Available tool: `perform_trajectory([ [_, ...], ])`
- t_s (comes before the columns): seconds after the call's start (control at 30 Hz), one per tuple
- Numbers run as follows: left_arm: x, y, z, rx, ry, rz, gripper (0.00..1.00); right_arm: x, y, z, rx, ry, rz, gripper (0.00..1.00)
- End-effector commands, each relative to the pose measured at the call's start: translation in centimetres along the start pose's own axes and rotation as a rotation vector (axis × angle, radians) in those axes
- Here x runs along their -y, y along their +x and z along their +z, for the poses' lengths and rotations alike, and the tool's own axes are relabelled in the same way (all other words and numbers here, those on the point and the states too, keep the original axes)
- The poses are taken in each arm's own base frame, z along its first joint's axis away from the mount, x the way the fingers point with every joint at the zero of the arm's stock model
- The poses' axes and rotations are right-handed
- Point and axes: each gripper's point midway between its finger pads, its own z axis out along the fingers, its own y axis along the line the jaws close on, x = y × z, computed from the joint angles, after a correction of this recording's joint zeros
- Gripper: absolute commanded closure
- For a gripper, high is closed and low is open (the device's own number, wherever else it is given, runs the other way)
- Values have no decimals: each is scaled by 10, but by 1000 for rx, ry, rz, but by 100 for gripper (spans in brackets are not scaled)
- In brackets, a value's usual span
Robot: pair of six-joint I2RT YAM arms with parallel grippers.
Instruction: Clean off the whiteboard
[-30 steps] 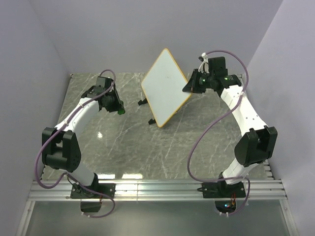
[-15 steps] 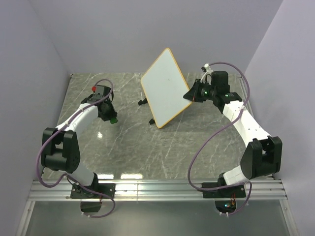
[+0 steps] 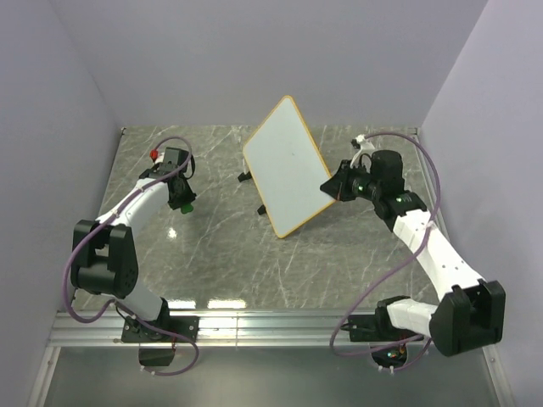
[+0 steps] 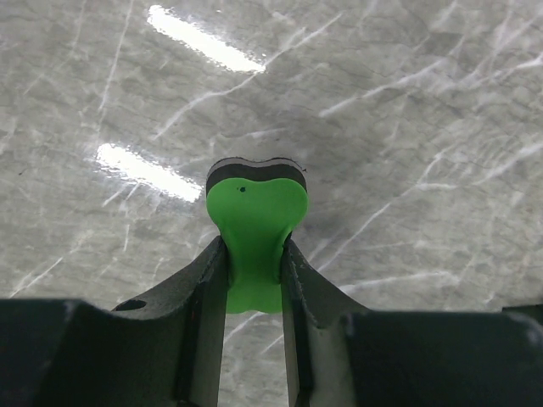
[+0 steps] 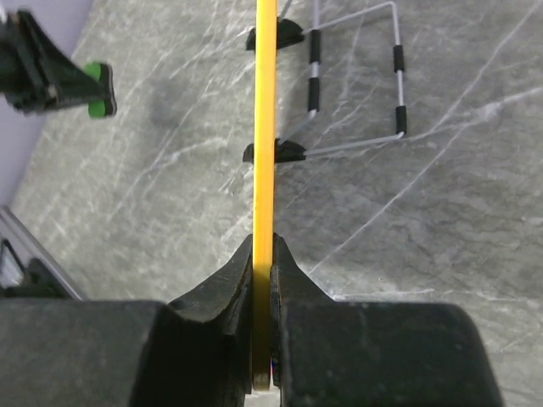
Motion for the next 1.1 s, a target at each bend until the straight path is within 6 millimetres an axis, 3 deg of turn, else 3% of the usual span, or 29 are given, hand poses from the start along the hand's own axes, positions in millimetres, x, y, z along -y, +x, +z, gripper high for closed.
perform_trajectory([
  [0.0, 1, -15, -3, 43, -15, -31, 100, 17, 1, -7, 34, 103, -195, 100],
  [0.17, 10, -12, 2, 15, 18, -34, 100, 19, 9, 5, -10, 84, -166, 100],
  [0.5, 32, -16, 2, -6, 110, -12, 100, 19, -10, 45, -132, 30, -90, 100],
  [0.67, 35, -18, -1, -3, 137, 12, 100, 20, -6, 49, -167, 21, -44, 100],
  [0.87, 36, -12, 11, -30, 147, 35, 100, 30, 3, 49, -194, 59, -11, 100],
  [1.07, 27, -5, 38, -87, 69, 63, 100, 35, 3, 57, -226, 76, -2, 81],
])
